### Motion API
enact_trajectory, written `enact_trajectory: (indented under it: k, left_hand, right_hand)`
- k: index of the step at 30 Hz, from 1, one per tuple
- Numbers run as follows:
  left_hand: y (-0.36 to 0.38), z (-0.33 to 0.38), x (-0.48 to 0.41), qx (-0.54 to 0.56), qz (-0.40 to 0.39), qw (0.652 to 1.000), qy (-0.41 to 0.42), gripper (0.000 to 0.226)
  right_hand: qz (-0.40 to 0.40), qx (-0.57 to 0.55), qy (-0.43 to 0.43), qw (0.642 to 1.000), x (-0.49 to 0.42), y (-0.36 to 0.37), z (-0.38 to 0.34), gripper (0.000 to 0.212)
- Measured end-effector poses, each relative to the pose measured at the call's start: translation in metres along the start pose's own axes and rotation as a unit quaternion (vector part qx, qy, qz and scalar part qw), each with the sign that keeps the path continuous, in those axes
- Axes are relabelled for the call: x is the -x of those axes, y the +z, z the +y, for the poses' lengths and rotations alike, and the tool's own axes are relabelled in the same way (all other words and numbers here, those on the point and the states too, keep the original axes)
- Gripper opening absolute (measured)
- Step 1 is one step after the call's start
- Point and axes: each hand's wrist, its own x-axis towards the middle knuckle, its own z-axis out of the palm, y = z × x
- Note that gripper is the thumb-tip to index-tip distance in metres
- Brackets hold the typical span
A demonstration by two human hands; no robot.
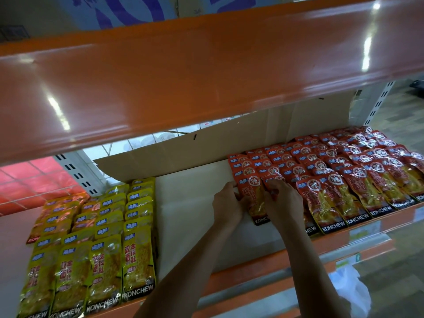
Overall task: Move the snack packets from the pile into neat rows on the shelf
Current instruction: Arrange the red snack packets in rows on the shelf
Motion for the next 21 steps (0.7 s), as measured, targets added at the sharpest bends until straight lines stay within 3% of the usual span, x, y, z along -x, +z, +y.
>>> enact_trajectory:
  k: [9, 21]
  left_hand:
    - [-0.008, 0.005, 0.007, -0.036, 0.004, 0.999, -0.014, 0.06]
    - [-0.087, -0.031, 0.026, -0.107, 0.09, 0.986, 0.087, 0.03]
  right_hand:
    - [0.015, 0.001, -0.028, 0.999, 0.005, 0.008, -0.006, 0.027]
    - [-0.062, -0.023, -0.11, 0.992, 0.04, 0.061, -0.079, 0.038]
